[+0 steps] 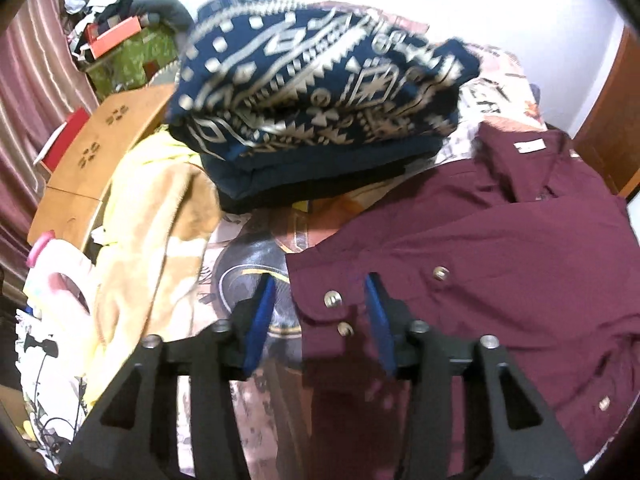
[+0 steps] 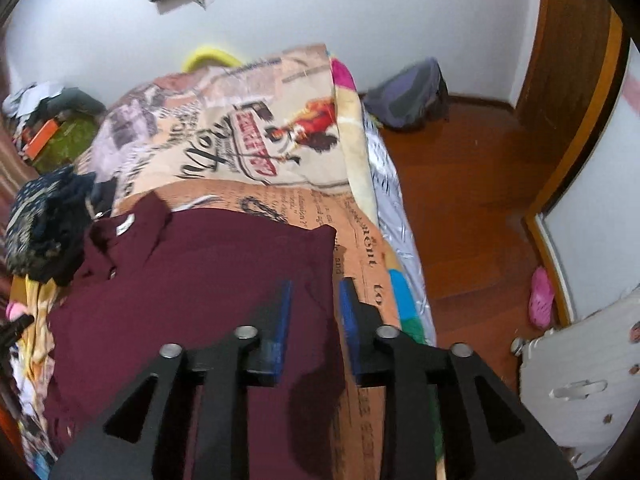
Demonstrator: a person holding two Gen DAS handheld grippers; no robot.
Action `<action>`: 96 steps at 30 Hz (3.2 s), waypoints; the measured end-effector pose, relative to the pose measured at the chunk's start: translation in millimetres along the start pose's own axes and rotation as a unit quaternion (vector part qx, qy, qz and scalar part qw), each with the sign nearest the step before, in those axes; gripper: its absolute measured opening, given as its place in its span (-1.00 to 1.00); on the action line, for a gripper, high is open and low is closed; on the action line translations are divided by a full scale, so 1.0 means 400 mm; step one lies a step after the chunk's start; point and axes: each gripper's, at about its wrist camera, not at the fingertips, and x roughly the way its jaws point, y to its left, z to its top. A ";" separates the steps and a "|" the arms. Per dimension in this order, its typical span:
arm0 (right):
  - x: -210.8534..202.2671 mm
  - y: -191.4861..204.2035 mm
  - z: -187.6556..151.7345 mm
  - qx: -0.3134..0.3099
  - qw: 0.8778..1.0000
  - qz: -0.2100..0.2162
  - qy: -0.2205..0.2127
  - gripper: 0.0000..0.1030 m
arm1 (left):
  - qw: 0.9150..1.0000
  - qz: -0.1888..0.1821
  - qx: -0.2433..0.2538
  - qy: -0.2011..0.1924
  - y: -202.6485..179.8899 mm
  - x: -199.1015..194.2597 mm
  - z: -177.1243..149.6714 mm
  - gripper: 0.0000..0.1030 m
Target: Fold large clothes
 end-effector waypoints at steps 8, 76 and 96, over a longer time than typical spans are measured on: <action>-0.141 0.054 -0.093 -0.046 0.997 0.001 -0.055 0.29 | 0.999 -0.007 -0.036 -0.002 0.059 -0.111 -0.065 0.30; -0.076 0.131 -0.020 0.063 0.989 0.084 -0.104 -0.87 | 0.940 -0.294 -0.156 -0.072 0.076 -0.149 0.049 -0.80; 0.228 0.091 0.056 0.090 0.994 0.052 -0.011 -0.84 | 0.973 -0.185 -0.132 0.042 0.008 0.153 0.112 -0.64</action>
